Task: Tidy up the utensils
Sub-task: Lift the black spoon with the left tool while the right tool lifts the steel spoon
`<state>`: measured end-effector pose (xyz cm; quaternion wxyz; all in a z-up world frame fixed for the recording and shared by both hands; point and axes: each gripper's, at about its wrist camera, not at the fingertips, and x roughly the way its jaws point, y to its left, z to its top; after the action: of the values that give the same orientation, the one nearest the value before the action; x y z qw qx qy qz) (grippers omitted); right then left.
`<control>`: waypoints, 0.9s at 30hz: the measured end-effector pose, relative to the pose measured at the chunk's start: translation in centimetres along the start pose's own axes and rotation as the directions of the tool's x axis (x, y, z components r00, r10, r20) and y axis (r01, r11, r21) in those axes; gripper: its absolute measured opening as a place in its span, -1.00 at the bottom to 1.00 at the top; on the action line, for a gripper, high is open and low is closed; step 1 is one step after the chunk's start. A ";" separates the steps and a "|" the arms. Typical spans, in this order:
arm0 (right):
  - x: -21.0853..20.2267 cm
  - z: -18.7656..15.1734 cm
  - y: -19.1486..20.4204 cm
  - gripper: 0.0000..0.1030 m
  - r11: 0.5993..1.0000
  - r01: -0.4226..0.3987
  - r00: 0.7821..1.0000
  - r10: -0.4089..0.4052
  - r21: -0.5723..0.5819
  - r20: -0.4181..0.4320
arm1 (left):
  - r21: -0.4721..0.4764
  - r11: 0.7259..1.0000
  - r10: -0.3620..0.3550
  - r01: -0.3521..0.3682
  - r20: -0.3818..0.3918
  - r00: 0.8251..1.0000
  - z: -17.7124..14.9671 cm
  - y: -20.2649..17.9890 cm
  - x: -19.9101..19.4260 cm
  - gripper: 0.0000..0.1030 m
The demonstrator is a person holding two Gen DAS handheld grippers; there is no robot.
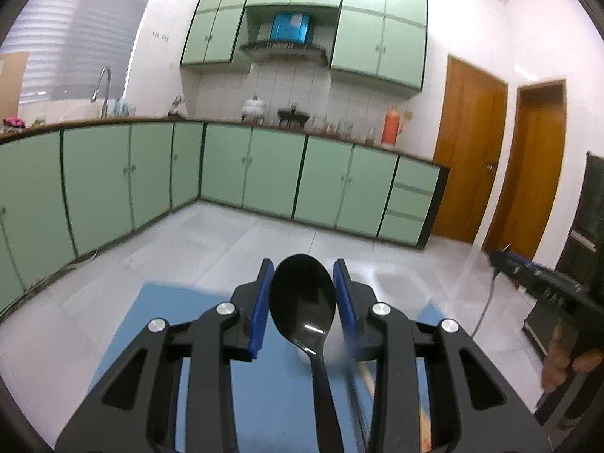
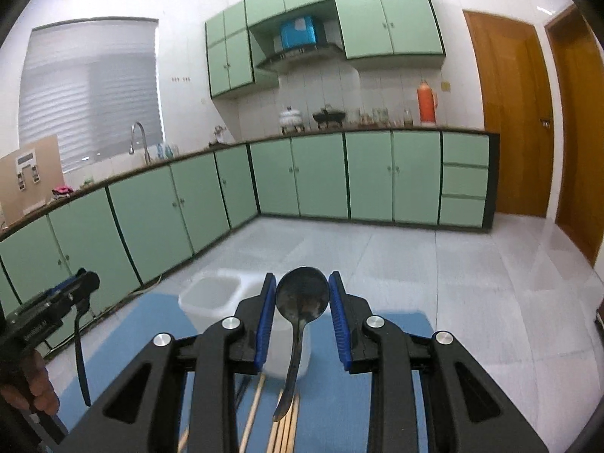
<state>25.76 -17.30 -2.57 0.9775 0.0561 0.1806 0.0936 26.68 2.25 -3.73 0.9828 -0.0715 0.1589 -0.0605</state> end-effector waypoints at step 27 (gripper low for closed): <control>15.1 3.1 1.6 -0.46 1.000 -0.003 1.000 0.003 -0.026 -0.012 | 0.027 0.998 -0.065 0.062 0.116 0.991 2.2 -2.7 15.3 -0.39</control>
<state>40.44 -12.96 -4.66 0.9769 0.0430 0.1850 0.0978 41.58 -2.32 -5.87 0.9888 -0.0686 0.0978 -0.0892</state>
